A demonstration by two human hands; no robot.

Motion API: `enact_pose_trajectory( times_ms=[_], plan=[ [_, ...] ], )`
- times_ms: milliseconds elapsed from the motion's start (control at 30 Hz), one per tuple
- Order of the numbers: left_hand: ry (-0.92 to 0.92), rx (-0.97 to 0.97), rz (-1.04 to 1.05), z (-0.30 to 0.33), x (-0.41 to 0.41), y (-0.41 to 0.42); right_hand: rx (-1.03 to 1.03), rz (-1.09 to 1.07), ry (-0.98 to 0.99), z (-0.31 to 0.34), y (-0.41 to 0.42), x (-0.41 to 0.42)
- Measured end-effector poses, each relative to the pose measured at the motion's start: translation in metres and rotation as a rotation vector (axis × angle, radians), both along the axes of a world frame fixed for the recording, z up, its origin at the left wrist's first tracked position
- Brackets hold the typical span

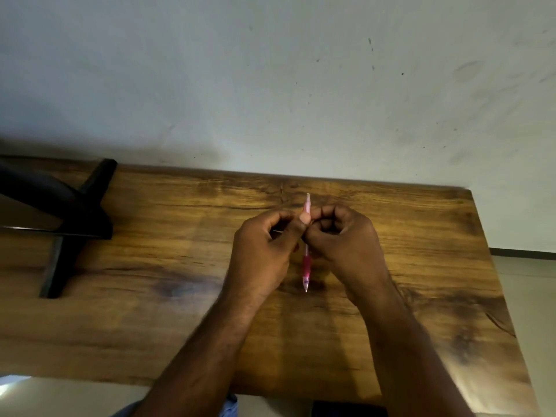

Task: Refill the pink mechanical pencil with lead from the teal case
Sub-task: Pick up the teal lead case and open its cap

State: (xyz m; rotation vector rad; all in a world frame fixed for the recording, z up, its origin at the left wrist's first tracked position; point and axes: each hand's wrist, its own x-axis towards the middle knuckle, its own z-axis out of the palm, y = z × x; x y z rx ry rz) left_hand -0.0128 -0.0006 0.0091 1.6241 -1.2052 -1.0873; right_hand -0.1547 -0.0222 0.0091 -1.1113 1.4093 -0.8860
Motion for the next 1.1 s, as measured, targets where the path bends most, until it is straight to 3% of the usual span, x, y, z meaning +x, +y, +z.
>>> enact_pose_trajectory(
  times_ms=[67, 233, 733, 1100],
  plan=[
    [0.045, -0.014, -0.040, 0.002, 0.001, 0.005, 0.020, -0.011, -0.119, 0.002, 0.003, -0.002],
    [0.151, -0.006, -0.106, 0.001, 0.008, 0.009, 0.066, -0.010, -0.210, 0.005, 0.005, -0.008],
    [0.222, 0.120, -0.171, -0.002, 0.013, 0.012, -0.016, -0.154, -0.184, 0.002, -0.002, 0.003],
    [0.315, 0.218, -0.192, 0.002, 0.020, 0.009, 0.075, -0.254, -0.338, -0.001, -0.005, 0.016]
  ],
)
